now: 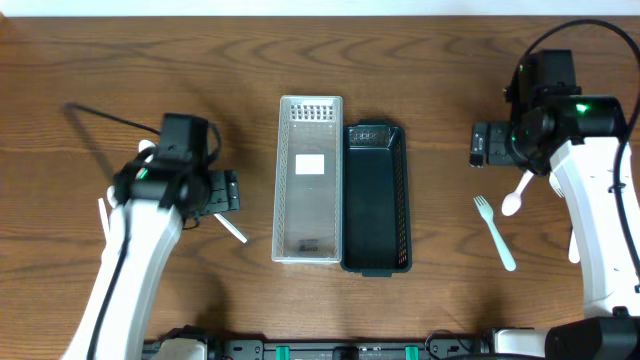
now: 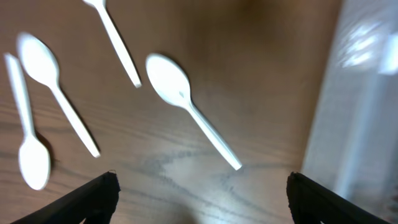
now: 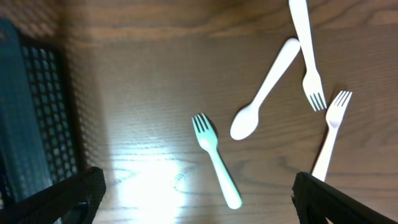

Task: Pack container
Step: 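Lower the right gripper onto a white fork and close it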

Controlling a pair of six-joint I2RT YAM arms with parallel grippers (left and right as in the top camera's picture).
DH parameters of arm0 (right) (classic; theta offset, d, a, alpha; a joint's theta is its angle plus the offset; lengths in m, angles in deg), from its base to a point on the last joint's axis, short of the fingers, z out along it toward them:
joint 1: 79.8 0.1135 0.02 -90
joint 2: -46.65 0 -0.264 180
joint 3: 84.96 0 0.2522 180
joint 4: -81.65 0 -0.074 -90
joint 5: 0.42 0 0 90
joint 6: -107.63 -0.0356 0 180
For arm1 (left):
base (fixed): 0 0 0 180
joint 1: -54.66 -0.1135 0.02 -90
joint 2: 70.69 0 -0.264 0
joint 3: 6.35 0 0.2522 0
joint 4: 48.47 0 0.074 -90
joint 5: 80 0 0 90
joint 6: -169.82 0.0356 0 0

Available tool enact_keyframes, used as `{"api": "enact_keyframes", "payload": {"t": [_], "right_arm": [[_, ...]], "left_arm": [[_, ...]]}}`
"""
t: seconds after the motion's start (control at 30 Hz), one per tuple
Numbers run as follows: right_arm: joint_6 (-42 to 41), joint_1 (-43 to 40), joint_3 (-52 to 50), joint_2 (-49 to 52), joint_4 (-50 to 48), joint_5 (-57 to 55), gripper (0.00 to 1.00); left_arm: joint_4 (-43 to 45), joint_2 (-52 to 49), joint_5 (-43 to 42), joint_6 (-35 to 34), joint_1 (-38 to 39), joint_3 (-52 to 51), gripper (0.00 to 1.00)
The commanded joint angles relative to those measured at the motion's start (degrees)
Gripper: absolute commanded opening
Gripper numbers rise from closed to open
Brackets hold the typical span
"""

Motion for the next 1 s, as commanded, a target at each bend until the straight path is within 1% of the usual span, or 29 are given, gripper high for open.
{"api": "enact_keyframes", "payload": {"t": [0.0, 0.17, 0.2, 0.4, 0.6, 0.83, 0.97], "right_arm": [[5.44, -1.31, -4.33, 0.44, -1.25, 2.05, 0.99], [11.37, -2.34, -14.71, 1.20, -10.60, 3.13, 0.99], [12.17, -2.36, -17.99, 1.62, -13.81, 3.13, 0.99], [13.33, -2.36, -26.32, 4.26, -22.43, 3.13, 0.99], [13.31, -2.36, -28.76, 9.73, -26.77, 3.15, 0.99], [12.61, -2.34, -28.76, 16.83, -27.26, 3.15, 0.99], [12.37, -2.34, -28.79, 18.38, -27.23, 3.19, 0.94]], "left_arm": [[-0.11, 5.73, 1.64, -0.90, 0.02, 1.25, 0.92], [-0.79, 9.68, 1.90, -2.16, 0.02, 1.25, 0.94], [-1.05, 9.79, 1.92, -2.27, 0.02, 1.25, 0.94], [-1.95, 9.07, 1.92, -2.36, 0.02, 1.07, 0.95], [-1.90, 8.31, 1.92, -2.36, 0.02, 1.07, 0.95], [-1.84, 7.85, 1.92, -2.36, 0.02, 1.07, 0.95], [-1.84, 7.74, 1.92, -2.36, 0.02, 1.07, 0.95]]}}
